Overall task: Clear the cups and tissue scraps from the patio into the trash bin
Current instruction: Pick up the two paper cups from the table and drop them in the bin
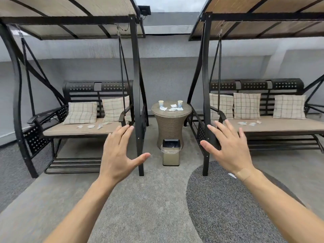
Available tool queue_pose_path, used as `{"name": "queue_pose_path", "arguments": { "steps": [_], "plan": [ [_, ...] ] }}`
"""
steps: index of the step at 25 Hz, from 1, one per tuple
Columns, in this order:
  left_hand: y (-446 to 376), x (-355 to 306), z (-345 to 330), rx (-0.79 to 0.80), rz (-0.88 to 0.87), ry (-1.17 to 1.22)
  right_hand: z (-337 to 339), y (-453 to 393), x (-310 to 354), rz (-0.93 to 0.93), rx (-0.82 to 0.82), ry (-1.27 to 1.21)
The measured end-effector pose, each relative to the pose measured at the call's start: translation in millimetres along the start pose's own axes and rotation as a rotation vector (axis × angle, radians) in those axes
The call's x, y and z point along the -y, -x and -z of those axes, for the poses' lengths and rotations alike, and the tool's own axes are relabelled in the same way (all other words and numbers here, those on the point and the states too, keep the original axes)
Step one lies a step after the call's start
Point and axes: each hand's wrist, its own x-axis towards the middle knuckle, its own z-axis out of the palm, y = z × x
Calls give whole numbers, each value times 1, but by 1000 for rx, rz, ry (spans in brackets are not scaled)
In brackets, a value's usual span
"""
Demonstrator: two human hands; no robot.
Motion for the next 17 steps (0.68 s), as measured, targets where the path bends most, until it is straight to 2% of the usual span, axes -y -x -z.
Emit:
{"name": "queue_pose_path", "arguments": {
  "steps": [4,11,17],
  "plan": [
    [23,28,-29,178,86,34,-41,8,6,-23,70,23],
    [-33,59,-93,171,69,35,-94,-50,-14,-46,85,7],
    [-117,70,-180,225,62,-4,-152,-134,-74,-48,123,-10]
  ]
}}
